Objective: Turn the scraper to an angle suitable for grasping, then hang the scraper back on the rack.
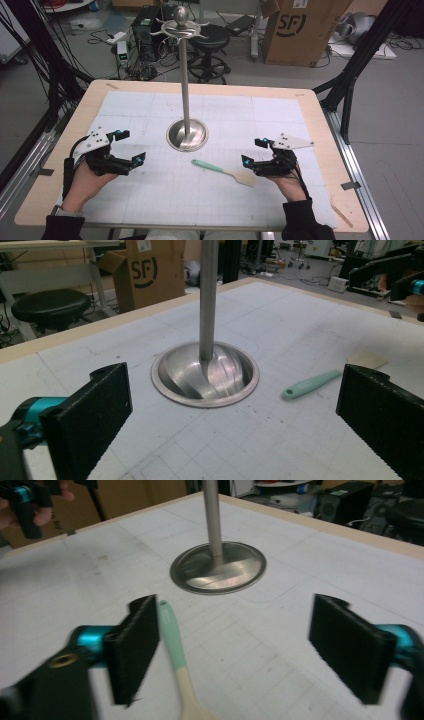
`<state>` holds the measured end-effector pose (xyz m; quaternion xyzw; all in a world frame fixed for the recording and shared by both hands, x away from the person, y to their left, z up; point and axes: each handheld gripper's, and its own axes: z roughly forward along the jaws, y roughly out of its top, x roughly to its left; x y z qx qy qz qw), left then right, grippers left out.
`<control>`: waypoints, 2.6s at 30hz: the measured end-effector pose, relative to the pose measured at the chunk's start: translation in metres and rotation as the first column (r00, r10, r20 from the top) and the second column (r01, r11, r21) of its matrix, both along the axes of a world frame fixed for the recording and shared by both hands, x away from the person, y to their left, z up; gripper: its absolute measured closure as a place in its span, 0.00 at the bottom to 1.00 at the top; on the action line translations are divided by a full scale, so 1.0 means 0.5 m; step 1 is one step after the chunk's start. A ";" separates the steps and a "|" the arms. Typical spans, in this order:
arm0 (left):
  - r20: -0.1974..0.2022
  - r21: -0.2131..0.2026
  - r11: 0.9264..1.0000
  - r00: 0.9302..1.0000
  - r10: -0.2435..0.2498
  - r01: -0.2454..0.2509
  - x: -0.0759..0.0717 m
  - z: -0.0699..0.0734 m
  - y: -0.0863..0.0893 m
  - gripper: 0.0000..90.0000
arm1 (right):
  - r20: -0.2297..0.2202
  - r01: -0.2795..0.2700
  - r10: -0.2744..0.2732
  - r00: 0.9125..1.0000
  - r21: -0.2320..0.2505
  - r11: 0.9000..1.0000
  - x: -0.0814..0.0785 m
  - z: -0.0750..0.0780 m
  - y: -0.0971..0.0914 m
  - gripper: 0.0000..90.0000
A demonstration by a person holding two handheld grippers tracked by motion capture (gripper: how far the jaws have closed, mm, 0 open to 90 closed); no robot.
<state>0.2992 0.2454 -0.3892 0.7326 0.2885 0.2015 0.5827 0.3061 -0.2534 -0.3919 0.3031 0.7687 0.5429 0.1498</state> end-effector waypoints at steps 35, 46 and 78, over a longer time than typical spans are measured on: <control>0.009 -0.004 1.000 1.000 -0.007 0.007 -0.025 0.005 0.018 0.02 | -0.221 -0.340 0.271 0.937 -0.398 0.852 0.060 -0.060 0.122 0.41; 0.006 -0.024 1.000 1.000 -0.011 0.011 -0.035 0.007 0.032 0.02 | -0.290 -0.379 0.266 0.919 -0.469 0.798 0.069 -0.072 0.139 0.63; -0.008 -0.014 1.000 1.000 -0.006 0.006 -0.029 0.001 0.032 0.02 | -0.393 -0.401 0.183 0.901 -0.594 0.697 0.071 -0.027 0.206 0.90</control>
